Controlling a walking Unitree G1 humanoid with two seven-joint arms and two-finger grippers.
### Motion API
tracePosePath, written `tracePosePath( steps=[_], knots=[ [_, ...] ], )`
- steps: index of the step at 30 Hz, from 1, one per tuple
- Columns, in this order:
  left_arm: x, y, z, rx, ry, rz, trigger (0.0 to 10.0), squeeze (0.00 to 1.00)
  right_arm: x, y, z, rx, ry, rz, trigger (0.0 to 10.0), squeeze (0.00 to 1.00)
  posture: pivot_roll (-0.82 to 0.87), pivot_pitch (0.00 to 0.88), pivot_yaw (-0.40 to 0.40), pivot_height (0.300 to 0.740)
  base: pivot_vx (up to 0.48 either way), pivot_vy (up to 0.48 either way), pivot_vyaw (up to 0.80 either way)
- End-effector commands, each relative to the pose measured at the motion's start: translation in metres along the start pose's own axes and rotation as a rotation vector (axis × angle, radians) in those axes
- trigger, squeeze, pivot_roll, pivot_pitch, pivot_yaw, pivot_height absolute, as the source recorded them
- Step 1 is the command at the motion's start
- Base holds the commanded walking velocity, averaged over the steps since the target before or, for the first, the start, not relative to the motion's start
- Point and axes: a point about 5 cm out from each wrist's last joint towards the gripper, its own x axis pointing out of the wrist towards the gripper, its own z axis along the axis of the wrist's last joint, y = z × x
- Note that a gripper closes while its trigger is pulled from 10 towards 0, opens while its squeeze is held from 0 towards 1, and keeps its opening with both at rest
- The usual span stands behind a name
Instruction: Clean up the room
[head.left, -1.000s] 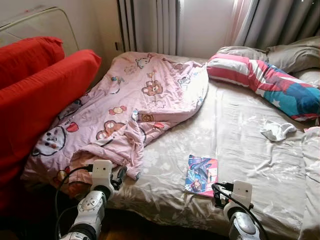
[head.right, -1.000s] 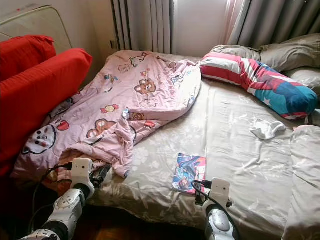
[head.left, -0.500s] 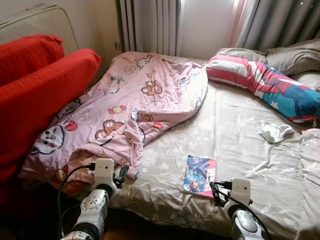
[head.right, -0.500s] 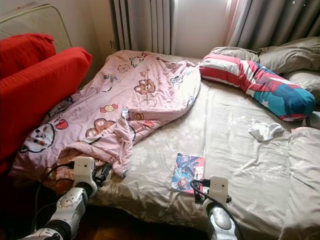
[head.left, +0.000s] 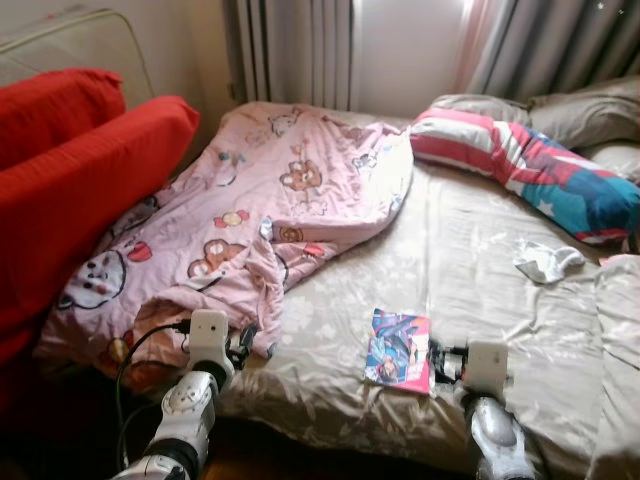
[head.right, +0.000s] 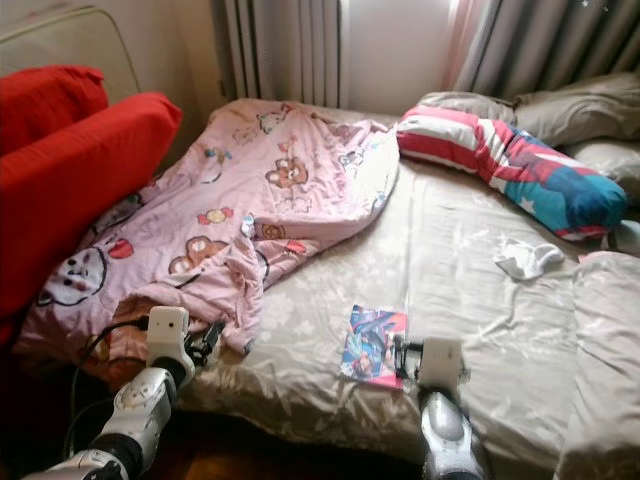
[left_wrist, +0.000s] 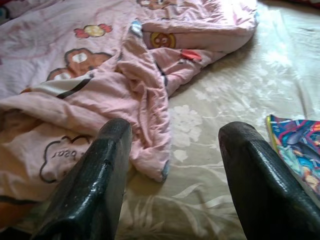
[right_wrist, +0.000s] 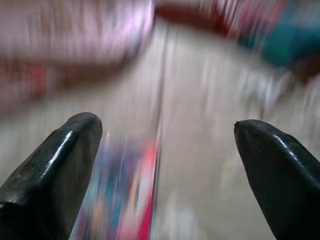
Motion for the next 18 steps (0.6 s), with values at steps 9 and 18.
tracePosePath(
  steps=[9, 18],
  knots=[
    [0.006, 0.001, 0.014, -0.004, -0.06, 0.003, 10.0, 0.0, 0.005, 0.002, 0.028, -0.344, -0.228, -0.056, 10.0, 0.0, 0.0, 0.0, -0.047, 0.74, 0.0, 0.0, 0.0],
    [0.005, 0.0, 0.013, -0.002, -0.067, -0.007, 10.0, 0.0, -0.005, 0.013, 0.017, -0.044, -0.184, 0.001, 10.0, 0.0, -0.04, 0.0, -0.046, 0.74, 0.0, 0.0, 0.0]
  ],
)
